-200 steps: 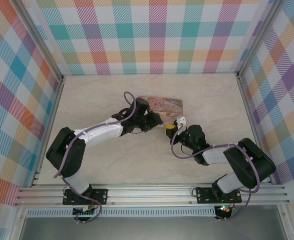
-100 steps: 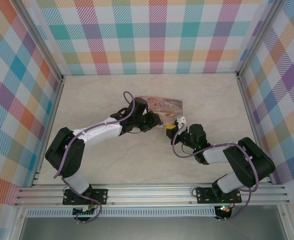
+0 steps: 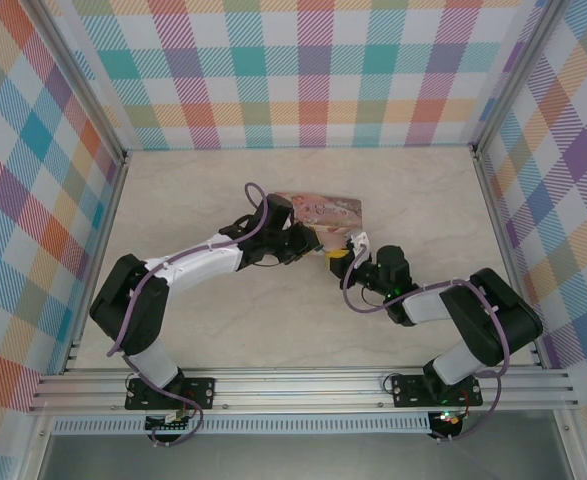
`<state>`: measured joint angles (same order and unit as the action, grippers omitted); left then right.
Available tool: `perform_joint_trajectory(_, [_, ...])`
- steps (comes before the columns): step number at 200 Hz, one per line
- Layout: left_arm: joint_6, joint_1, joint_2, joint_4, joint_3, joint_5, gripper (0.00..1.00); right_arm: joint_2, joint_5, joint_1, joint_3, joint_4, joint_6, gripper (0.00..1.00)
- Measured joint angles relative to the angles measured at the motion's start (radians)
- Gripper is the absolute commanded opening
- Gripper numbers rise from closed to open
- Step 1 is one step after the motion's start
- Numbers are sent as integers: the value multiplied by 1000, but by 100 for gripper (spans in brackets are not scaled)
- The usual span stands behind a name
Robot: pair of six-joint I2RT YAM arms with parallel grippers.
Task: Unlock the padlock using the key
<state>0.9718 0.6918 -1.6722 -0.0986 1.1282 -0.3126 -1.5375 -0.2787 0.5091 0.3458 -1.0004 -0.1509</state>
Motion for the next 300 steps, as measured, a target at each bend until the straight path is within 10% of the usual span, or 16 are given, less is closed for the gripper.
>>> perform_joint_trajectory(300, [-46,-14,0,-3,0,-19,8,1,-153,-49,76,141,-55,2])
